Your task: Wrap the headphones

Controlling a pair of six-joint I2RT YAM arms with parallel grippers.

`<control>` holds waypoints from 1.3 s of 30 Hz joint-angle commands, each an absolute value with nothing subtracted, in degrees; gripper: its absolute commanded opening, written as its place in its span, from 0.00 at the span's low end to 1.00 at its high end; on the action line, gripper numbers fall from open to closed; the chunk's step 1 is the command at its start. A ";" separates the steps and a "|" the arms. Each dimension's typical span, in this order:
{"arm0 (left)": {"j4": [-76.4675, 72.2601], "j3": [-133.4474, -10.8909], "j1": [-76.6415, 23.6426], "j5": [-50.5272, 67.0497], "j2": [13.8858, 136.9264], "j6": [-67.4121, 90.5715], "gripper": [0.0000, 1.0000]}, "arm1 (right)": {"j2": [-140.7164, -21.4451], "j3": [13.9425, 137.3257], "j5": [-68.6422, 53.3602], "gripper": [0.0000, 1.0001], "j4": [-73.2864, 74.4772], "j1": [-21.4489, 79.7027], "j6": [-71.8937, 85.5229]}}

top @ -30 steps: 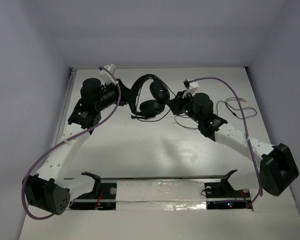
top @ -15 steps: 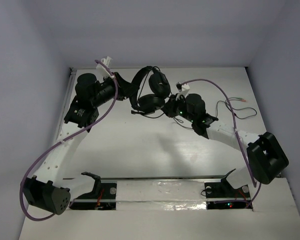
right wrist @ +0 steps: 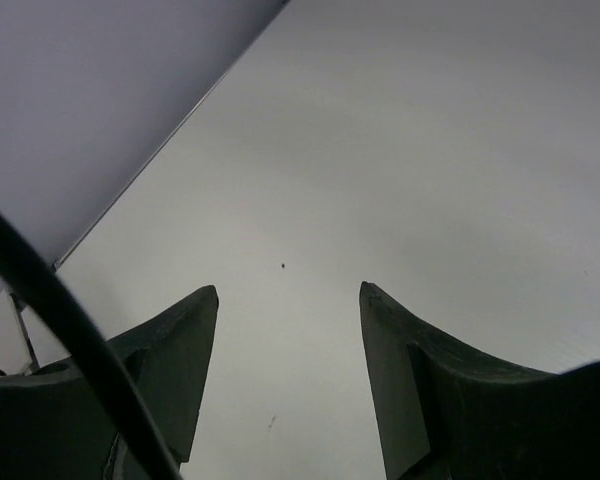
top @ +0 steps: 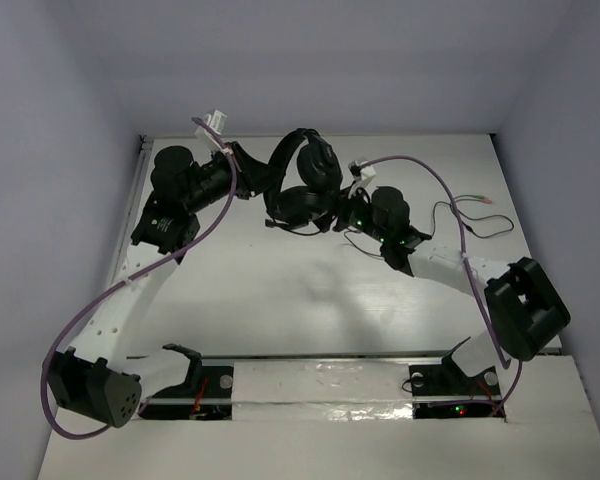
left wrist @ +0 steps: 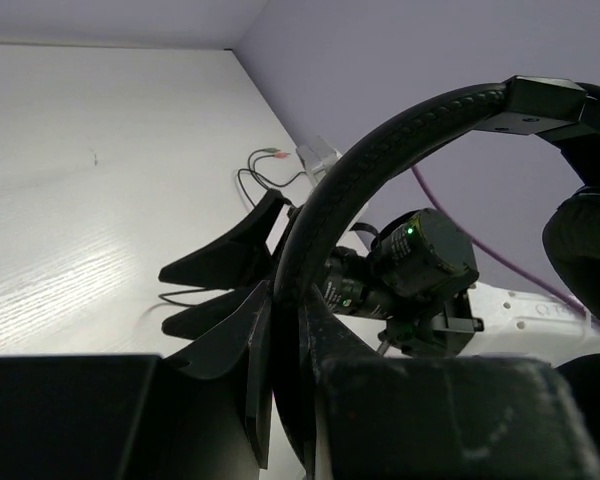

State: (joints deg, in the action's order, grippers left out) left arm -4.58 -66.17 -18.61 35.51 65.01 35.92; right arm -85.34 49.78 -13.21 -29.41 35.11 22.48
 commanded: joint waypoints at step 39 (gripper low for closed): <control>0.35 -94.57 -7.92 28.39 69.08 41.84 0.00 | -96.68 41.49 -17.49 0.63 -52.20 34.98 27.60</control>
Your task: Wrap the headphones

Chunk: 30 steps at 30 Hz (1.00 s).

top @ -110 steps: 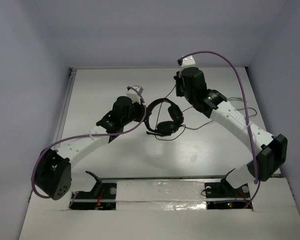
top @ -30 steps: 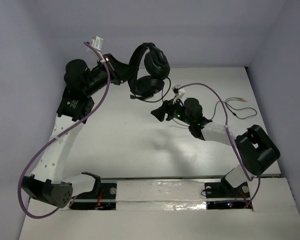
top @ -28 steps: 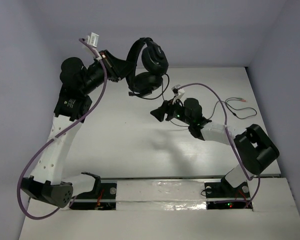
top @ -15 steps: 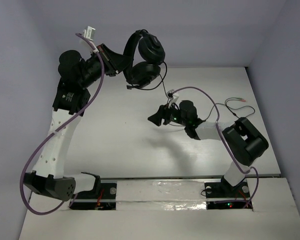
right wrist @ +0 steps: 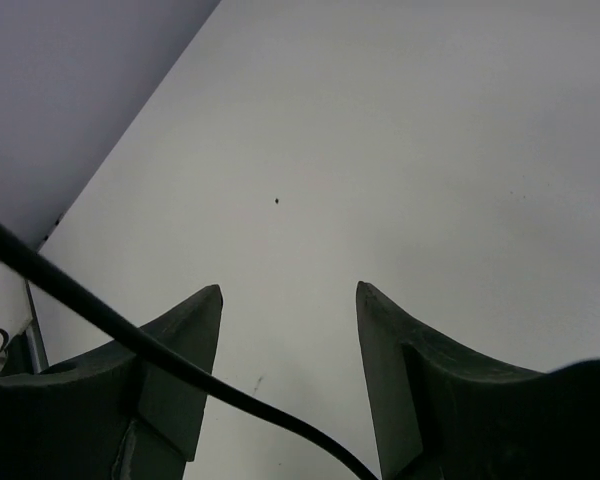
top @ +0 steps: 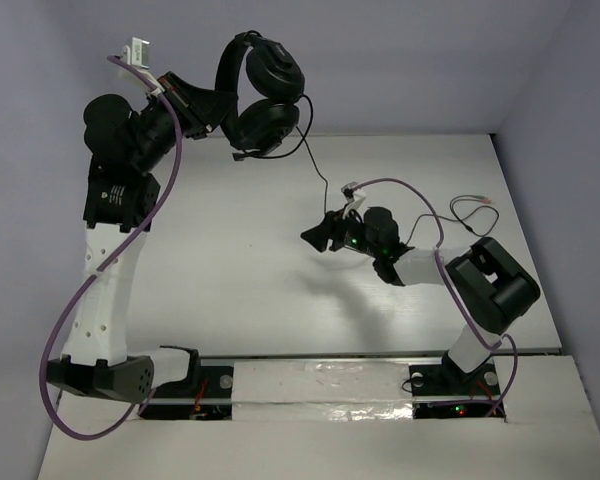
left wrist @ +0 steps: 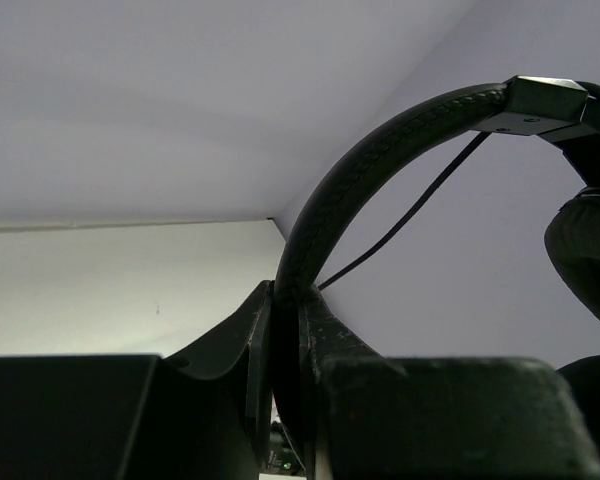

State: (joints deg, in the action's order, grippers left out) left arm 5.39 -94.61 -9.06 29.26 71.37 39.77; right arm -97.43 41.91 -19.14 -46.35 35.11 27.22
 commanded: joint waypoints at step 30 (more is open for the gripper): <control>-9.40 -72.17 -5.27 -3.59 69.96 38.16 0.00 | -84.99 48.59 6.32 0.00 -10.31 51.58 27.25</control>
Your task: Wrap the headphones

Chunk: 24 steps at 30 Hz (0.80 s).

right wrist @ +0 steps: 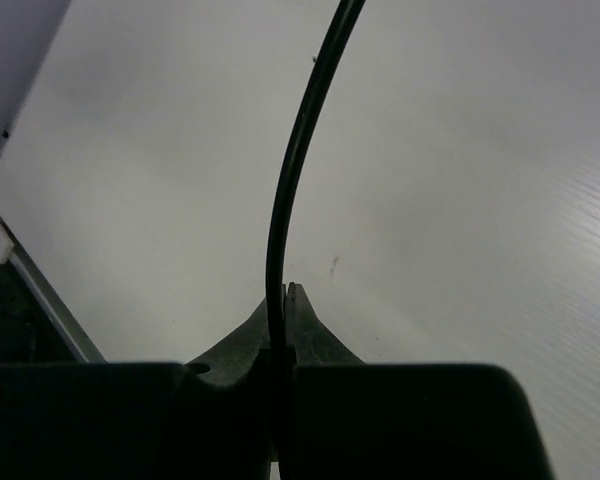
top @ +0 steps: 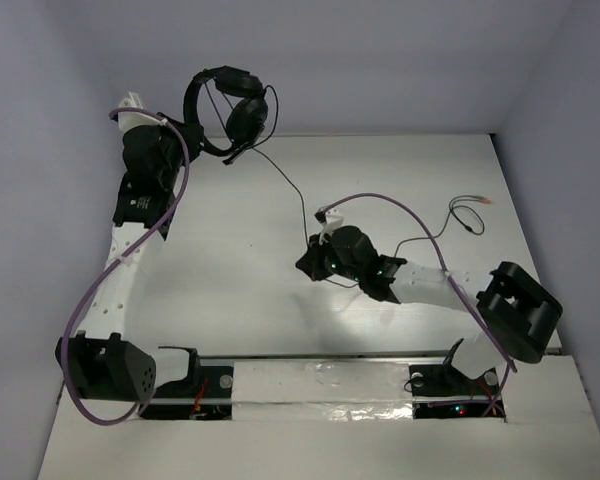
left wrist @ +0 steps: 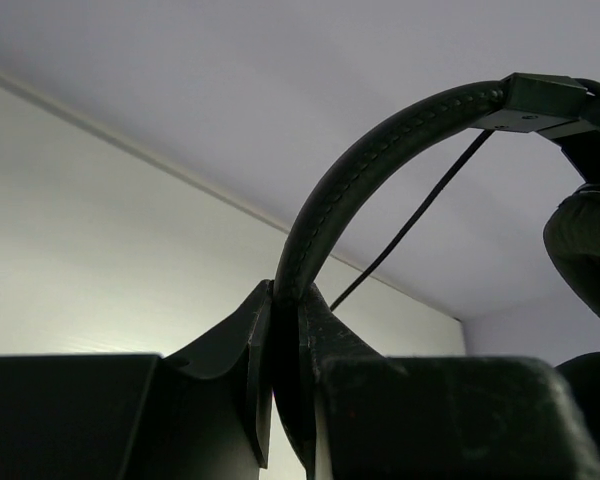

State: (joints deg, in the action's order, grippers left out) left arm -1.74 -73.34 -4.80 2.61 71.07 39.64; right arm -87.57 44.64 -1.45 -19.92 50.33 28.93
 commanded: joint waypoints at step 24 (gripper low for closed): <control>-14.58 -61.62 -25.83 -31.03 82.35 26.20 0.00 | -76.20 80.67 30.48 0.00 36.30 69.17 13.98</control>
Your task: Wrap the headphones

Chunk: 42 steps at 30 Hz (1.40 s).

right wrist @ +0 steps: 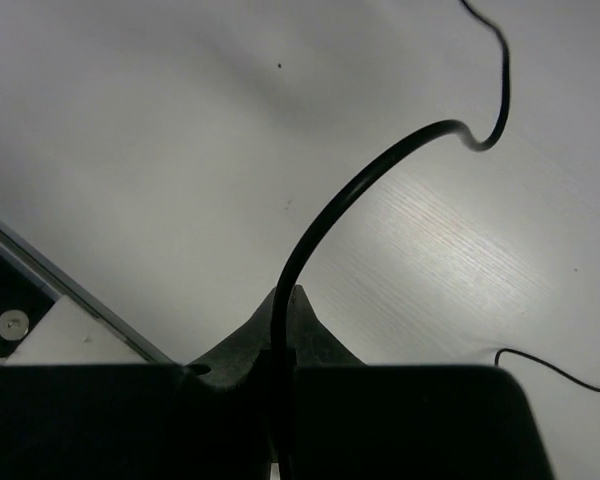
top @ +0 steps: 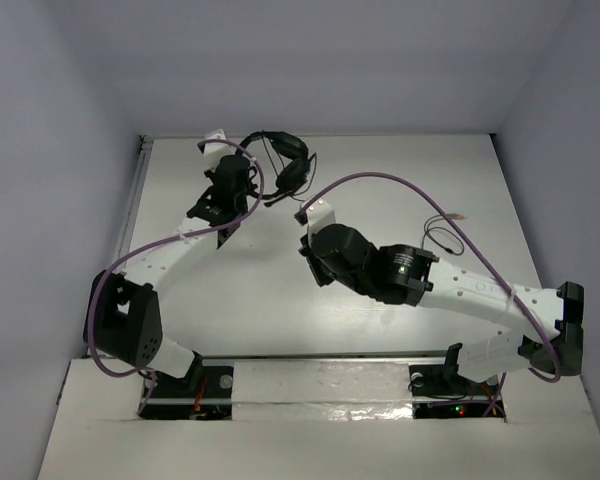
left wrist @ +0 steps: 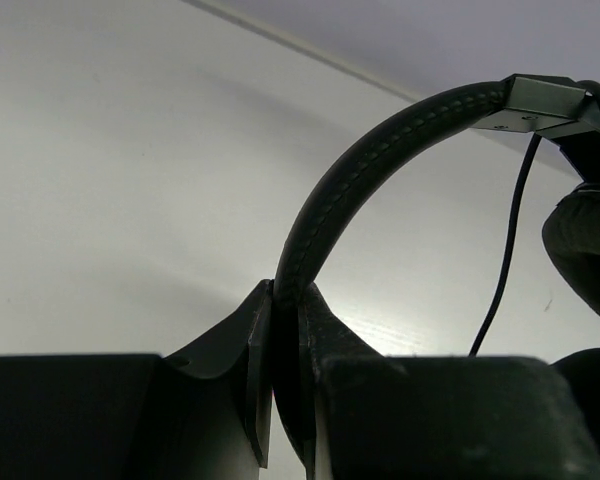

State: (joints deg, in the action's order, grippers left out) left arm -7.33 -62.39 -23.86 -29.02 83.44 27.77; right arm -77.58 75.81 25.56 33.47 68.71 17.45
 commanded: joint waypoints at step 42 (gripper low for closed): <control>-18.72 -55.56 -35.60 9.75 90.36 26.02 0.00 | -73.30 84.20 14.67 0.00 20.48 60.21 4.31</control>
State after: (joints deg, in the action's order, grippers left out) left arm -12.69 -57.95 -35.55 2.63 95.44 24.60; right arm -75.55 84.53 11.55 26.68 62.94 5.56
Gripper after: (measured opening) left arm 0.073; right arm 0.035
